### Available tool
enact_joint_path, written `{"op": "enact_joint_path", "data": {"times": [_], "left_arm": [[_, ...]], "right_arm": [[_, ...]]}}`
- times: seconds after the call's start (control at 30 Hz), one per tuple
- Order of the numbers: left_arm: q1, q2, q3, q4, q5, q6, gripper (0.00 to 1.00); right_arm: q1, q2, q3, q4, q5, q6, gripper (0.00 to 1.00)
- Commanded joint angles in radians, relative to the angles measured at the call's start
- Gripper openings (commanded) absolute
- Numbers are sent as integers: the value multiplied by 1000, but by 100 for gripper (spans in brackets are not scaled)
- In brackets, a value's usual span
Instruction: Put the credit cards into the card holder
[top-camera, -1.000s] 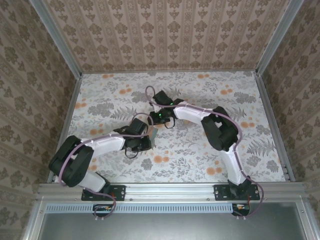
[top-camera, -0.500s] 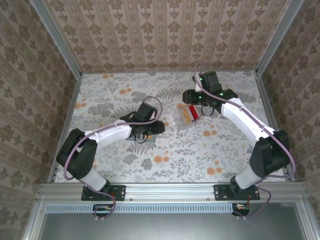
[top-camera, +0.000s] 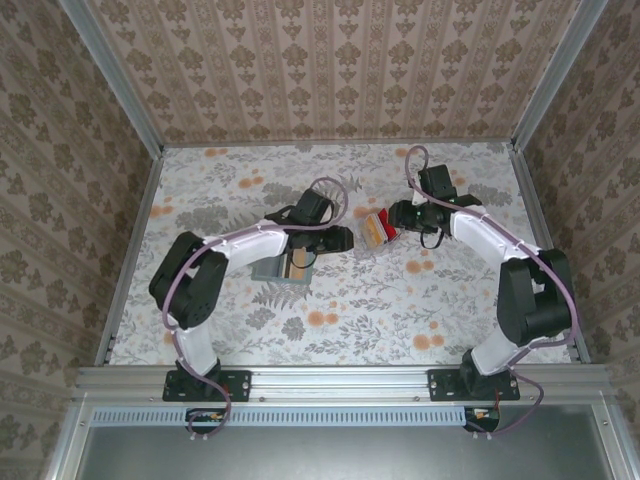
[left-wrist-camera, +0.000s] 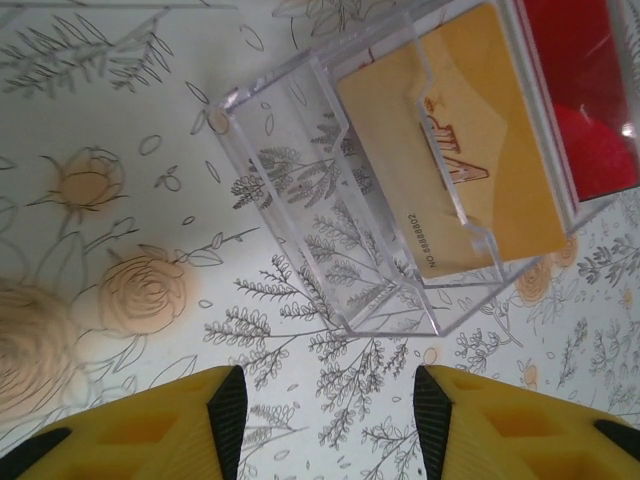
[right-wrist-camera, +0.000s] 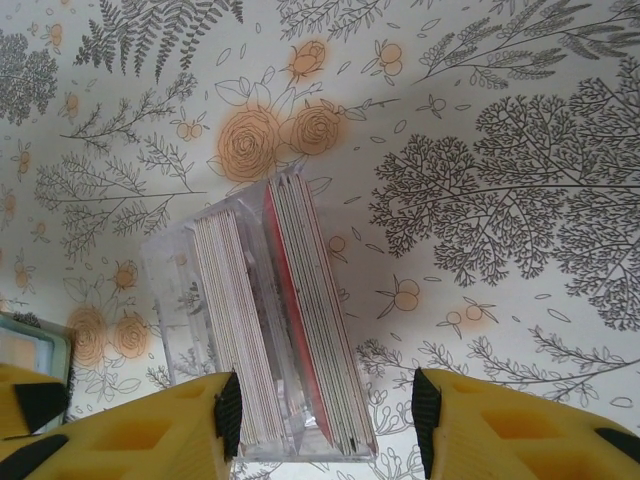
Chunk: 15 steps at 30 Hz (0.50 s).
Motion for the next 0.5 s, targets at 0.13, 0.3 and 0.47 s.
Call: {"op": "enact_joint_path", "data": {"times": [0.13,0.3,0.47], "left_arm": [[-5,80,93,12,62,11,51],[-6,130,133,15,73,7,51],[-7,166,155,21,88,-1,51]], "right_arm": [[4,72,19,29,-43,-4,53],[9,100,28,39,-102,-3,53],[38,99,40,34,-92,-27,53]]}}
